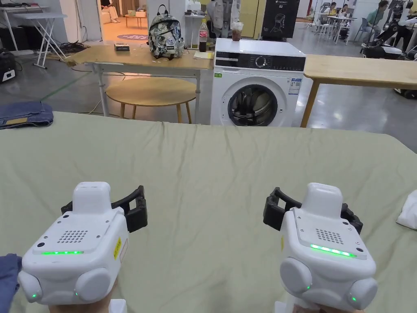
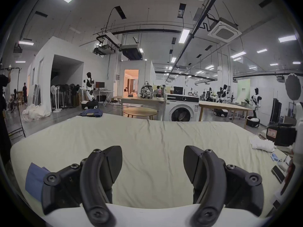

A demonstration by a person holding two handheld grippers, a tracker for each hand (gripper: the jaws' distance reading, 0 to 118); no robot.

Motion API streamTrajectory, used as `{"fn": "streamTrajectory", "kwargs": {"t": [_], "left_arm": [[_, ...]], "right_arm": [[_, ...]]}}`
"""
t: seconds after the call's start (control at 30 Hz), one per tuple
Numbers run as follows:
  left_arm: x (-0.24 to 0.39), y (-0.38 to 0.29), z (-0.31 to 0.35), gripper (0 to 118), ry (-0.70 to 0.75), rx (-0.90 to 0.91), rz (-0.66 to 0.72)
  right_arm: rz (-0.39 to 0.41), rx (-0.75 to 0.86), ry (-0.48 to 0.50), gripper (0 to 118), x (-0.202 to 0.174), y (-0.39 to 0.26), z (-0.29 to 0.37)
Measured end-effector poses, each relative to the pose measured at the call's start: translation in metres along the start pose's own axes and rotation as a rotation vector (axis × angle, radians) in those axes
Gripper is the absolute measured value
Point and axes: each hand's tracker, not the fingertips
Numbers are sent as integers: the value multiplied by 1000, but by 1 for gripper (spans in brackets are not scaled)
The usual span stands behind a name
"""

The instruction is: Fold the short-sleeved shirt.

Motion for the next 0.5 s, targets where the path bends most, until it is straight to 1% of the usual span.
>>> {"fn": "streamTrajectory", "kwargs": {"t": [0.1,0.23,0.43,0.5], "left_arm": [[1,0,1,78,17,20,-15],[8,0,2,78,56,54,-88],[8,2,1,78,25,32,-87],[7,1,1,78,26,31,-87]], "right_arm": [[-36,-31,38,100,4,1,-2],[-64,-52,54,100,8,0,-5],[-65,-57,55,100,10,-2,-7],[-51,-49,42,100,9,-3,-7]]}}
